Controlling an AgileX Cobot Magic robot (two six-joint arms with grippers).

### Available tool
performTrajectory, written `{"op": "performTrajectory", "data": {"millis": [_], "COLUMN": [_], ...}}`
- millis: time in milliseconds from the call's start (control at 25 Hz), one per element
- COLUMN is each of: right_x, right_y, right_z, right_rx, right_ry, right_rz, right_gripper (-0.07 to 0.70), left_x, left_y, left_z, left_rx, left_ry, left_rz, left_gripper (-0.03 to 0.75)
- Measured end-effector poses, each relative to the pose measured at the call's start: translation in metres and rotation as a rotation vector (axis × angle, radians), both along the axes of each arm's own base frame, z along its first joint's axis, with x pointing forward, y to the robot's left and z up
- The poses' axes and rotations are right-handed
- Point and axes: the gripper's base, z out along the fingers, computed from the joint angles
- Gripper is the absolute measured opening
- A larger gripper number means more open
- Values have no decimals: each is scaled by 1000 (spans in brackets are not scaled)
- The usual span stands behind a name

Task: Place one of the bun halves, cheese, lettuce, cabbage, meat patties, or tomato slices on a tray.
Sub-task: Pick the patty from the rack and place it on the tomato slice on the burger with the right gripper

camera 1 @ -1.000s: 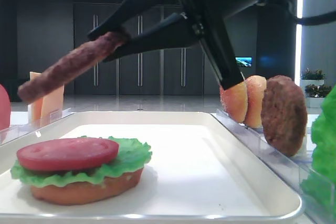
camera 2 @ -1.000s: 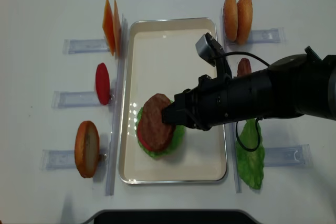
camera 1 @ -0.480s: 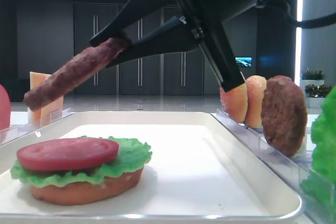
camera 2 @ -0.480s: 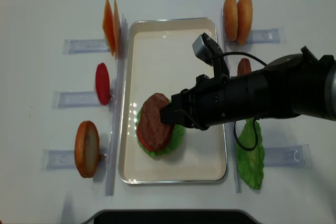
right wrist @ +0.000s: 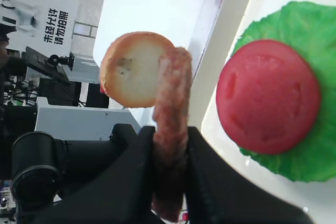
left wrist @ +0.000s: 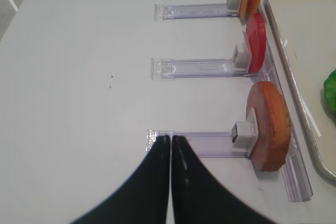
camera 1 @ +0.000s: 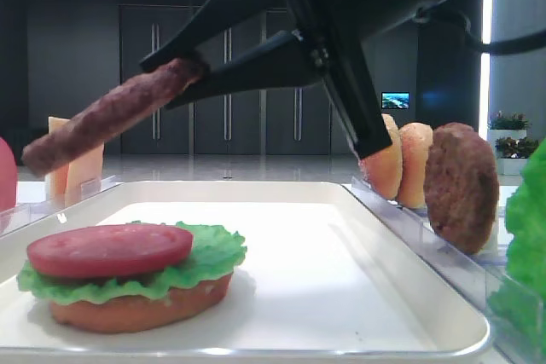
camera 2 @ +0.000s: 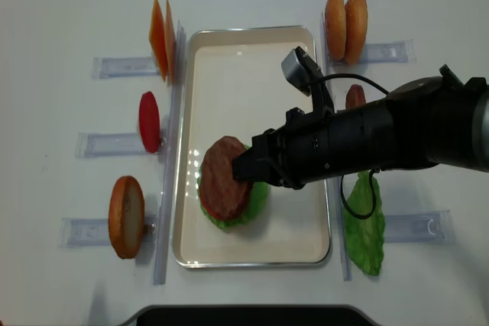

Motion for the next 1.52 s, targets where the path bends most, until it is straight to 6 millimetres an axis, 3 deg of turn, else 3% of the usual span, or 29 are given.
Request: {"op": "performTrajectory", "data": {"millis": [240,640,1000,1520], "right_x": [8,20,30,31], "right_y": [6,18,9,9], "right_z": [-20,-24,-30,-32], "right_rx": [-9,23,21,16], "right_ry": [41,31,14,-2], "right_rz": [29,62,45,54], "right_gripper": [114,114,114,113], "left_x": [0,0,0,0], "left_y": [0,0,0,0], "left_z": [0,0,0,0], "left_rx": [0,0,0,0], "left_ry": [0,0,0,0], "left_rz": [0,0,0,0], "left_gripper": [-7,-7,-7,-7]}}
